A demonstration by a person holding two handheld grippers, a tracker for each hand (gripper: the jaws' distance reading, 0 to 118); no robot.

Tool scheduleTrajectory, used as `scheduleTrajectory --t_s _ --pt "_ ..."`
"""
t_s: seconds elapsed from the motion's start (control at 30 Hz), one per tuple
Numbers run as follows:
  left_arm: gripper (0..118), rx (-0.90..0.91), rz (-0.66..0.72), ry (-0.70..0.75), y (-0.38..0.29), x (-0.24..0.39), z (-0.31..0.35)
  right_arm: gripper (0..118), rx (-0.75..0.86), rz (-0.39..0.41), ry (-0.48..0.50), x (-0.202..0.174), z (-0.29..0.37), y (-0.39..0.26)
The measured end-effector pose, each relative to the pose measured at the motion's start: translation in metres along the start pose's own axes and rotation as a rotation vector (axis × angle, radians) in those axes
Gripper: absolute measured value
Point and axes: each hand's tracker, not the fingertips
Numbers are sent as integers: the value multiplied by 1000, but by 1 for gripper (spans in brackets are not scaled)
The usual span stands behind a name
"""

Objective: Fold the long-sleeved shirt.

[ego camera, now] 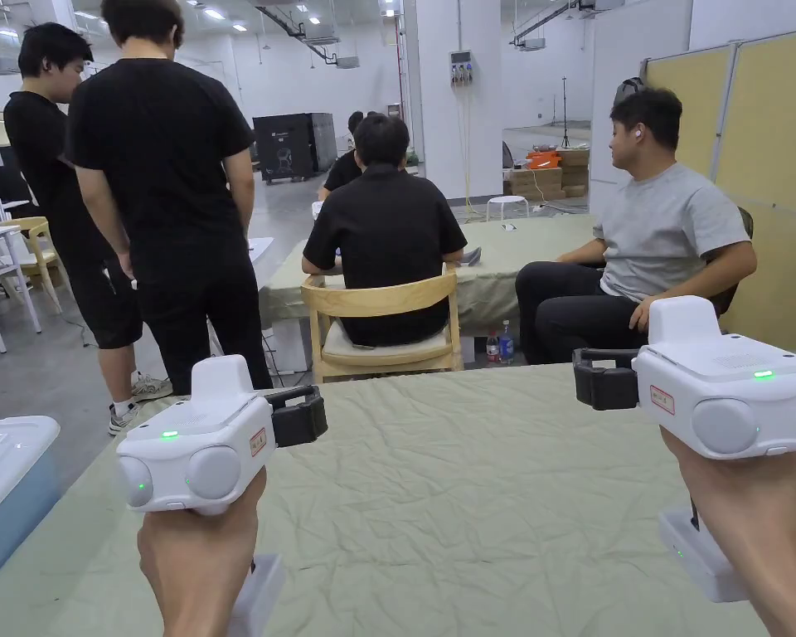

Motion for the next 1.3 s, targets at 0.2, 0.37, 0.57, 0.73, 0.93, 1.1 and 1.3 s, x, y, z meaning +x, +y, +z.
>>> scheduleTrajectory --t_s 0.2,0.37,0.57,0.73,0.93,1.1,1.3 --pt "118 14 -1 -2 0 0 1 118 -2 2 8 -3 -1 -1" --pt "118 1 -7 -4 -1 -2 -2 118 -18 11 11 -4 -2 -3" --pt "118 -1 2 -4 -2 -2 -2 118 -16 11 13 -4 -3 -3" --pt "118 -7 6 -1 -4 -2 -3 118 -21 17 9 -4 -2 -3" --pt "118 -15 8 7 -3 -1 -4 118 -19 14 9 -2 -1 -3" --pt "118 -17 -3 7 -3 0 -3 118 -23 18 9 -1 -3 -4" --pt "118 -21 -7 13 -3 0 -3 118 -29 11 12 1 -4 -7"
